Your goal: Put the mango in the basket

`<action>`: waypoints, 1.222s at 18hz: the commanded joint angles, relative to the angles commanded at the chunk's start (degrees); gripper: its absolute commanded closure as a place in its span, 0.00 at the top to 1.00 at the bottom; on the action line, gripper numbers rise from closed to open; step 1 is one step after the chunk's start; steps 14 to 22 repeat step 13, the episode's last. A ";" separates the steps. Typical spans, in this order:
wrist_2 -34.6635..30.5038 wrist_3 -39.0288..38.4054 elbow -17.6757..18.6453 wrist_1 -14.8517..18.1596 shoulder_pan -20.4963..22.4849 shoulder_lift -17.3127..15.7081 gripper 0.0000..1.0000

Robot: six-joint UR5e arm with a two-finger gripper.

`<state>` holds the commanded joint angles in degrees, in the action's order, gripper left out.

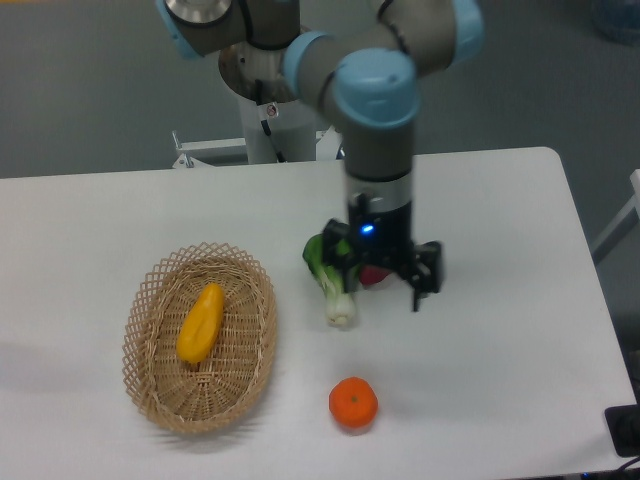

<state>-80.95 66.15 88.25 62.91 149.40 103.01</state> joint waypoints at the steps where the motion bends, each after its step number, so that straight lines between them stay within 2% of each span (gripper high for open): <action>1: 0.26 2.73 -0.79 1.93 1.14 0.00 1.00; 4: 0.27 9.94 -2.20 6.25 3.79 0.09 1.00; 7: 0.35 14.61 -2.38 7.84 5.63 0.00 1.00; 22: 0.27 16.20 -2.38 8.02 6.17 0.00 1.00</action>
